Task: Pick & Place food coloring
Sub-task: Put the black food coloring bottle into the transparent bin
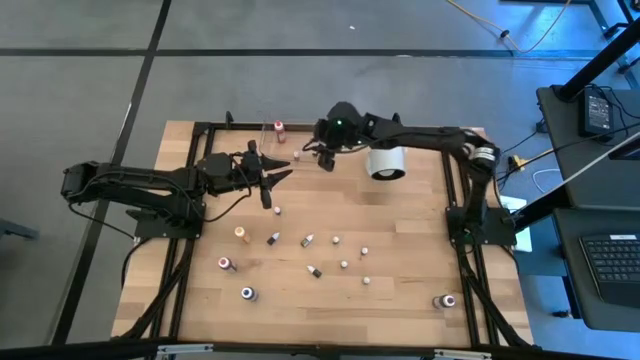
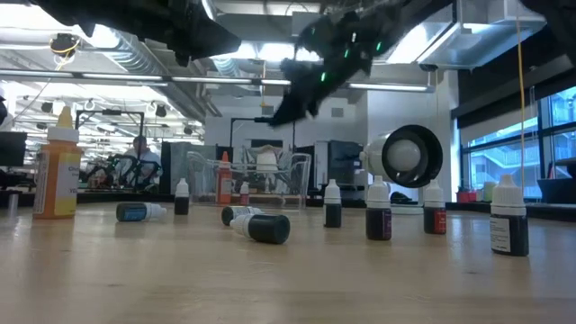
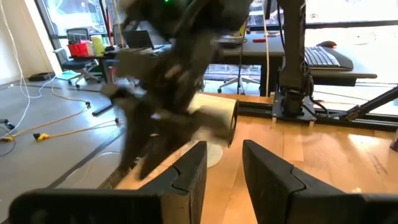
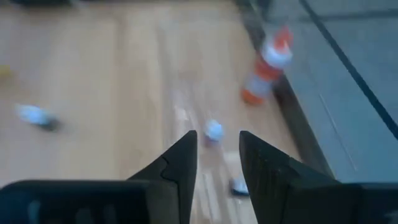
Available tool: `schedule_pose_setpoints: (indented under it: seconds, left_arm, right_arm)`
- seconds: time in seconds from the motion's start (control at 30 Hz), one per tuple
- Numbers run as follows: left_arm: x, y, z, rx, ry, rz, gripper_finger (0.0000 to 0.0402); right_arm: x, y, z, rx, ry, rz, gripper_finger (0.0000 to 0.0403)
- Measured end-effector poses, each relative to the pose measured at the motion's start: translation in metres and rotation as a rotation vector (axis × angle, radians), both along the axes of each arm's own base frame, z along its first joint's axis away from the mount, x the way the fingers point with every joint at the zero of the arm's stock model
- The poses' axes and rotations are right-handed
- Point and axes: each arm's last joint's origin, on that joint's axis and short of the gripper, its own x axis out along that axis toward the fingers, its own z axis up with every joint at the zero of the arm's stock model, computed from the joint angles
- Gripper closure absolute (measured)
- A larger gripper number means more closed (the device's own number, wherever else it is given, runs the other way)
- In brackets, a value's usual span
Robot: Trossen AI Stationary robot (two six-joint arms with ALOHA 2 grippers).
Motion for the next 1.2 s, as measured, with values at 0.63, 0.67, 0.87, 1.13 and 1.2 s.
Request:
schedule_pose_setpoints:
  seconds: [0.63,0.67,0.87,1.13,1.2]
  left_arm:
    - [0.0,0.0,0.0,0.001,-0.001,0.003,0.03]
    - [0.0,0.0,0.0,0.001,-0.001,0.004,0.03]
    - [0.0,0.001,0.0,0.003,-0.001,0.02,0.0303]
    - [0.0,0.001,-0.001,-0.009,0.005,0.025,0.03]
    - [0.001,0.0,-0.002,-0.025,0.011,0.013,0.0301]
  right_arm:
    - [-0.077,0.169,-0.006,0.038,0.061,0.414,0.0282]
    - [-0.084,0.175,-0.01,0.029,0.049,0.423,0.0282]
    - [-0.109,0.202,-0.043,0.056,0.027,0.518,0.0282]
    - [-0.116,0.209,-0.069,0.01,-0.124,0.562,0.0282]
    - [-0.117,0.209,-0.071,0.008,-0.128,0.562,0.0282]
